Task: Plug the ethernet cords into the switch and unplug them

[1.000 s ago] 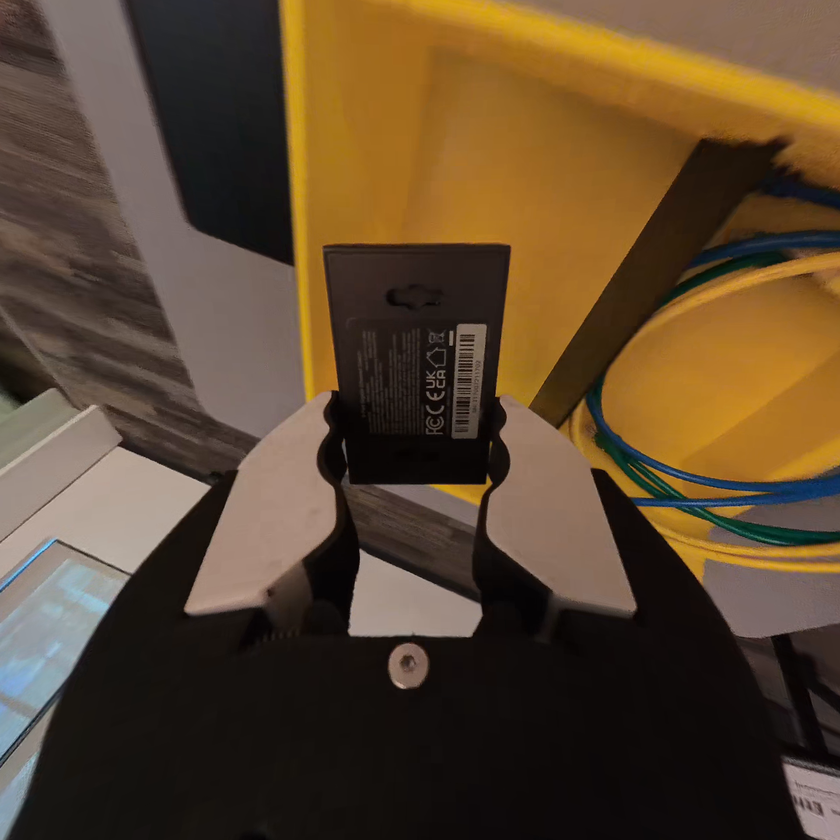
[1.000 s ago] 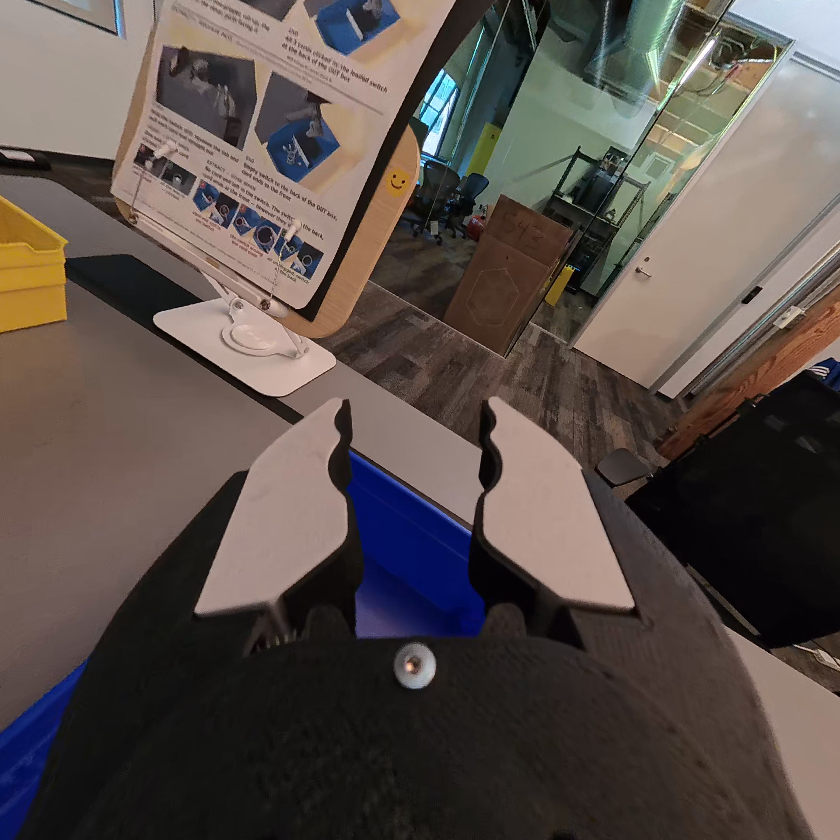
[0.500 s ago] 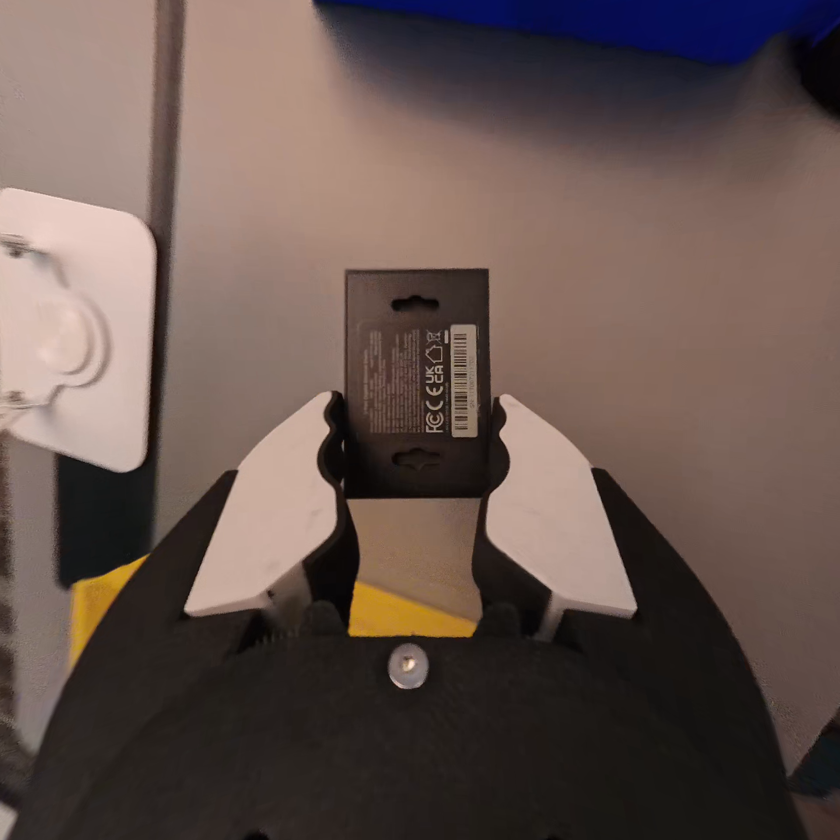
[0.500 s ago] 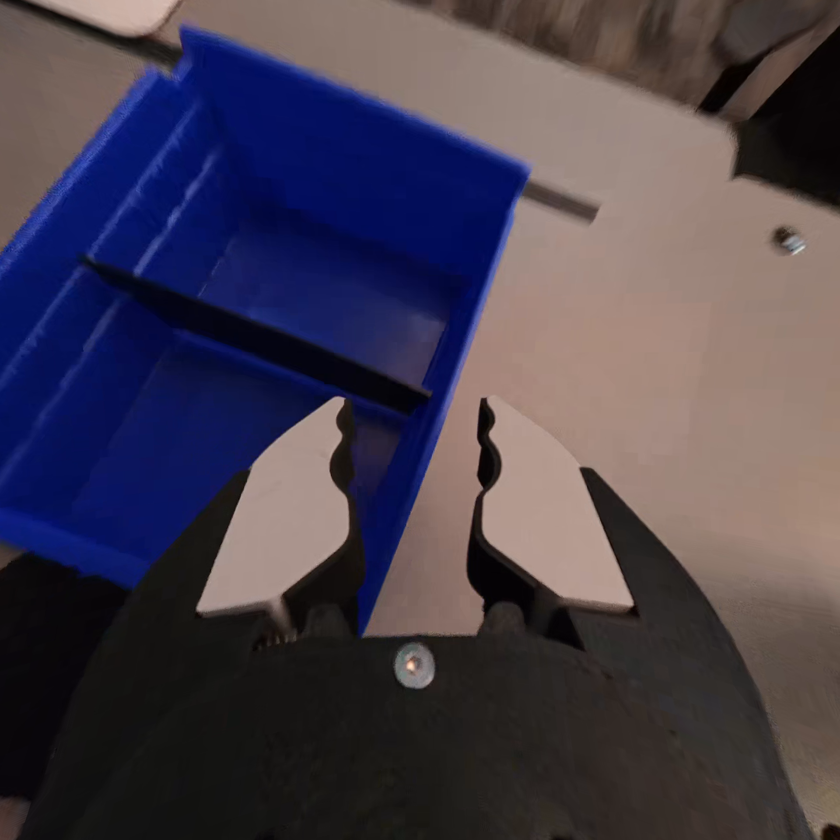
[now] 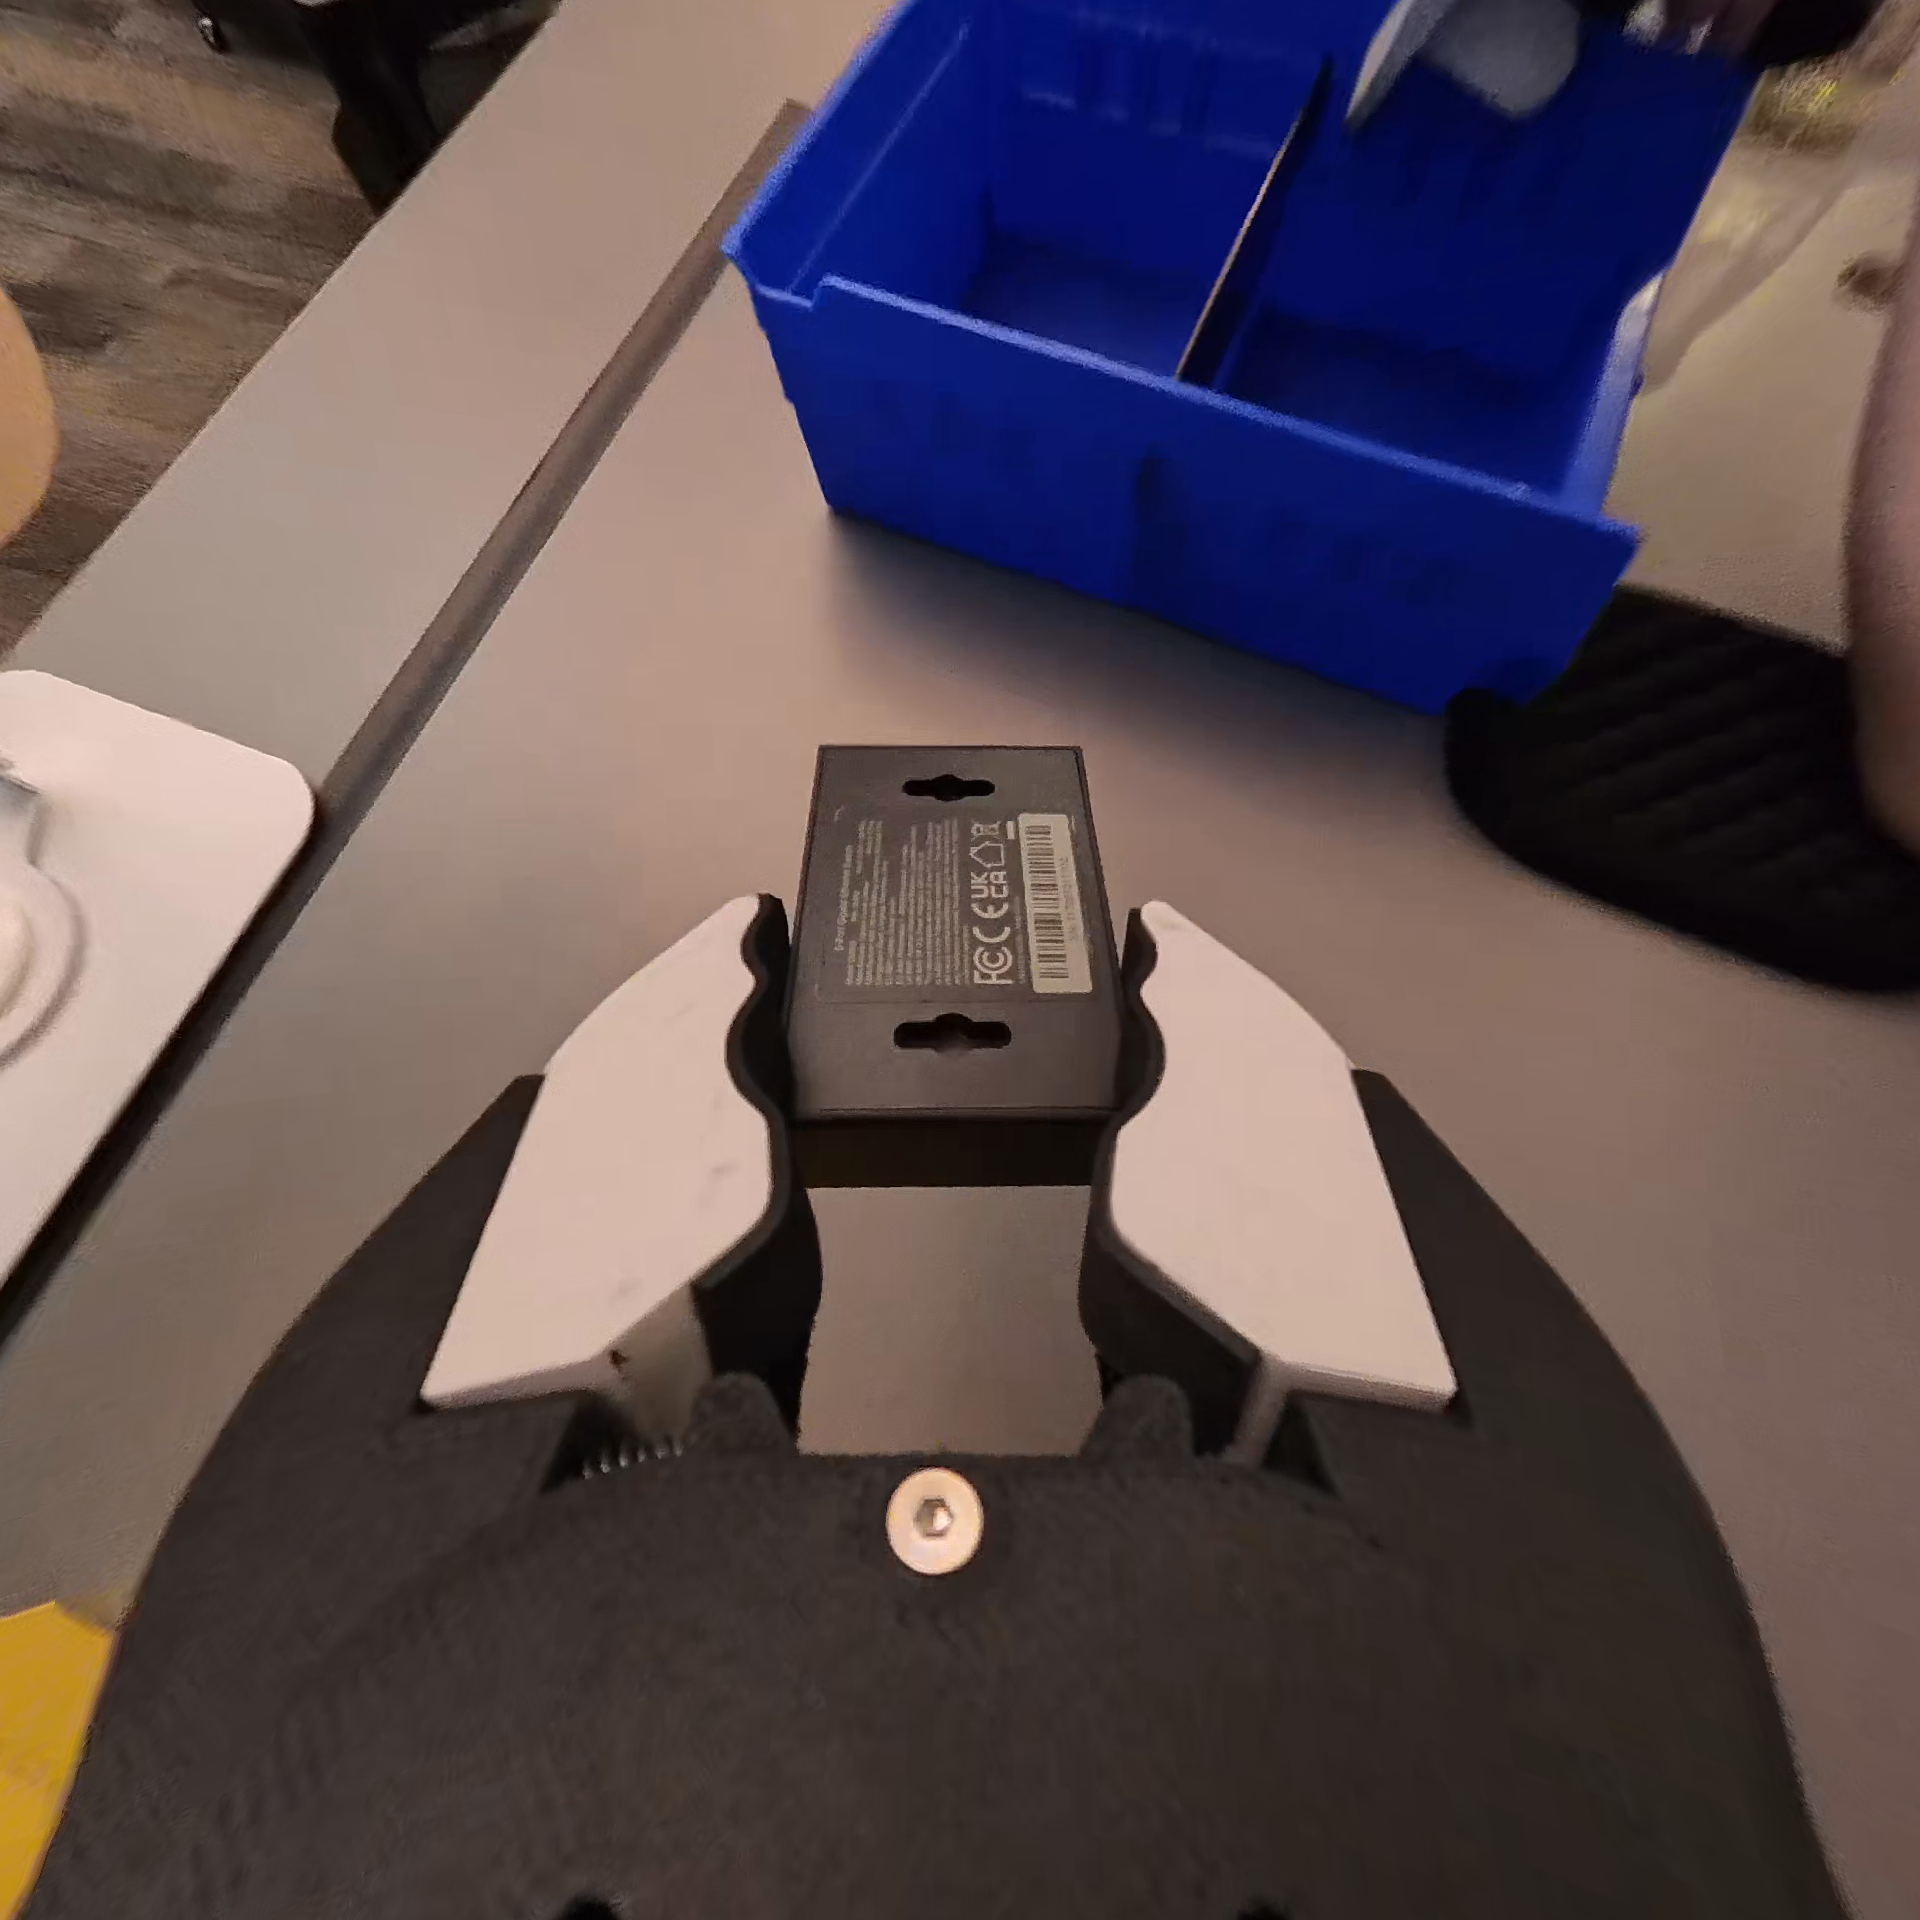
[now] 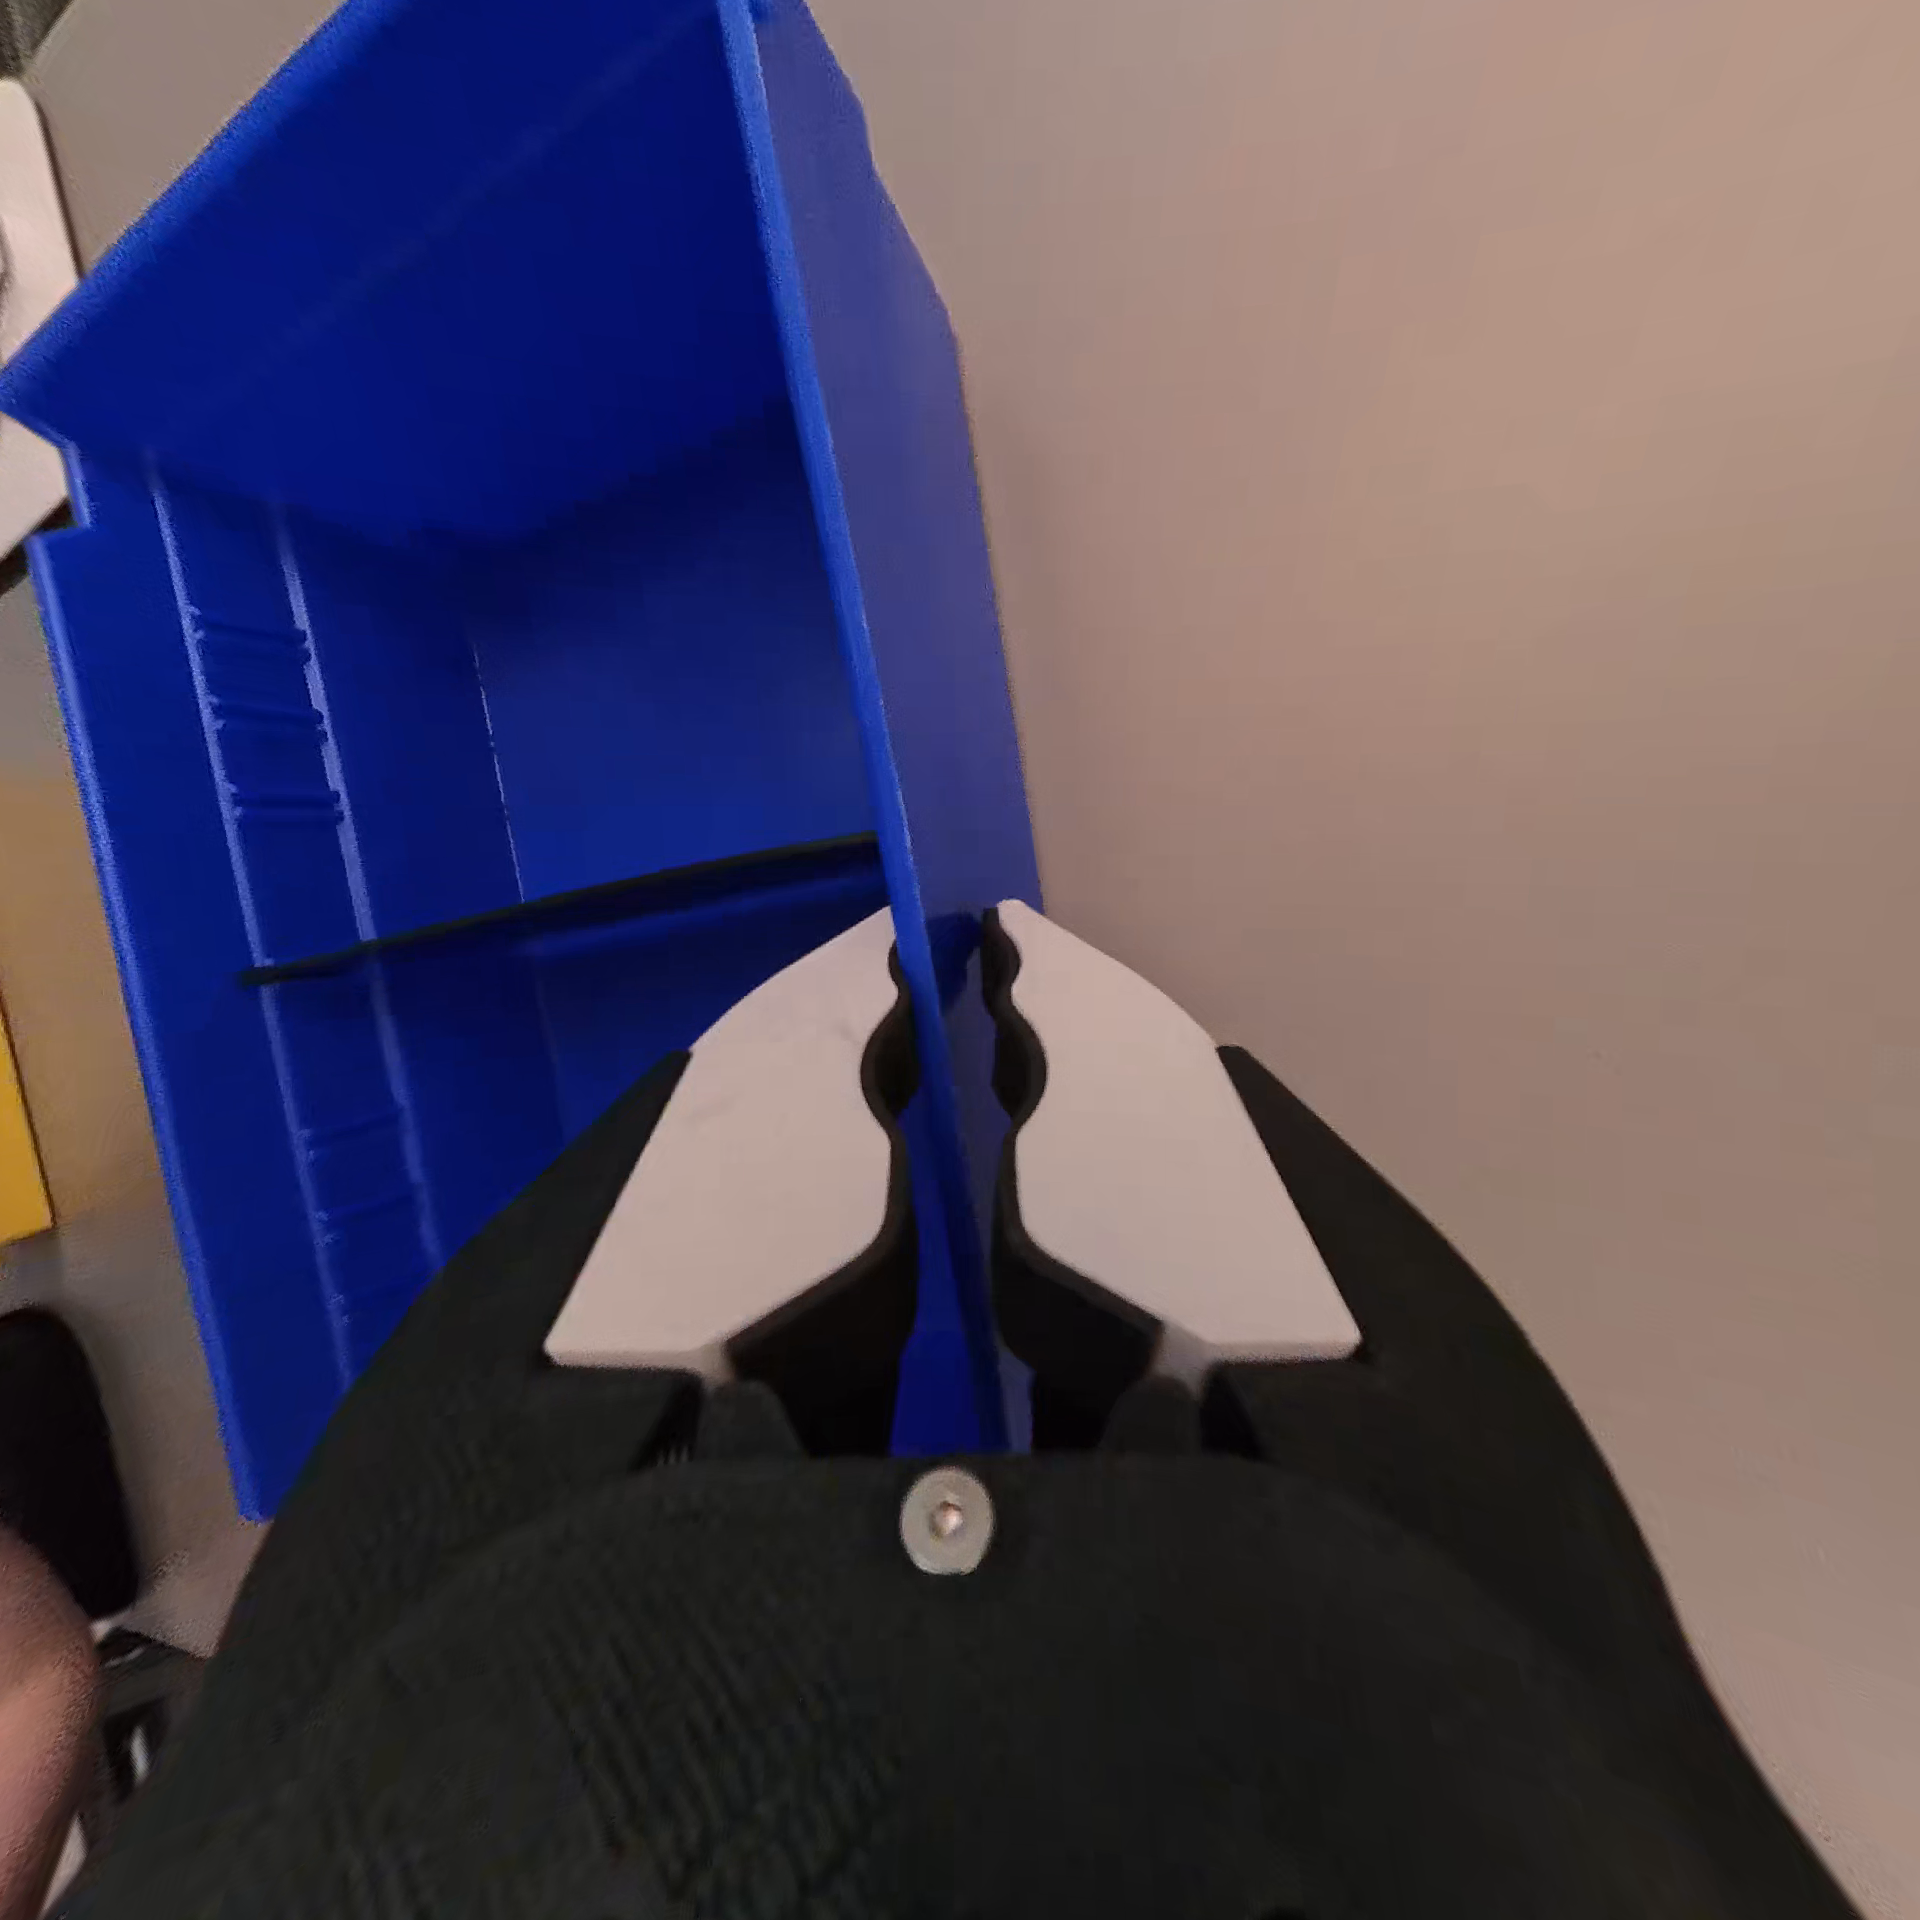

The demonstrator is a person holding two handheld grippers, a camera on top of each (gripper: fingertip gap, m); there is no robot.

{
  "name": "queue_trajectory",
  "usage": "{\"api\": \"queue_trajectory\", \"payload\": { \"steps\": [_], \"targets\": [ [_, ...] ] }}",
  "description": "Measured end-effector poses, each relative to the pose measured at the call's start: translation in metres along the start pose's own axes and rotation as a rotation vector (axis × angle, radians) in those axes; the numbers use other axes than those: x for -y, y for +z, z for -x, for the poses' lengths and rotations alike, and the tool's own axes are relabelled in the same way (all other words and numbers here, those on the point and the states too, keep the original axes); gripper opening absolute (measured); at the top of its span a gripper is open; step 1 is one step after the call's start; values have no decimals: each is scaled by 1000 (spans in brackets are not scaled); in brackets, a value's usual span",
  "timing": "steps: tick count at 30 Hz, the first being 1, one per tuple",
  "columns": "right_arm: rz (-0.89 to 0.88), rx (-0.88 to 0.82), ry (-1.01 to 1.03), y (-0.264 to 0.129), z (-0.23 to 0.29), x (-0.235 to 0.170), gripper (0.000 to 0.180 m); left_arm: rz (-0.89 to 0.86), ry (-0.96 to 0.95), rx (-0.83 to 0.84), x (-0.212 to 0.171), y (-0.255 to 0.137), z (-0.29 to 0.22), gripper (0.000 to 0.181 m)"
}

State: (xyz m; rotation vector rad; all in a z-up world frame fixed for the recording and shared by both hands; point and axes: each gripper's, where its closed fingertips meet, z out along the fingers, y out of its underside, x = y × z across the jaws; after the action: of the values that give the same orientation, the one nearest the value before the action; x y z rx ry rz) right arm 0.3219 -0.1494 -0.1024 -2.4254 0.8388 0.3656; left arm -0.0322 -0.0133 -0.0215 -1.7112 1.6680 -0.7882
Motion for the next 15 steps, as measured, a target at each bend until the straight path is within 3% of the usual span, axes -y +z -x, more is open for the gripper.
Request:
{"api": "queue_trajectory", "payload": {
  "steps": [7,10,12,15],
  "targets": [
    [-33,-61,7,-24,-7,4,20,-235,-278,-318,19,-35,-4,60],
    [-154,-155,-160,-55,16,23,21,-277,-289,-376,24,-52,-2,60],
    [-326,-153,-444,-78,71,48,25,-284,-268,-376,26,-63,-1,60],
    [-712,162,-1132,-99,234,41,36,-271,-265,-372,25,-76,-2,60]
  ]
}}
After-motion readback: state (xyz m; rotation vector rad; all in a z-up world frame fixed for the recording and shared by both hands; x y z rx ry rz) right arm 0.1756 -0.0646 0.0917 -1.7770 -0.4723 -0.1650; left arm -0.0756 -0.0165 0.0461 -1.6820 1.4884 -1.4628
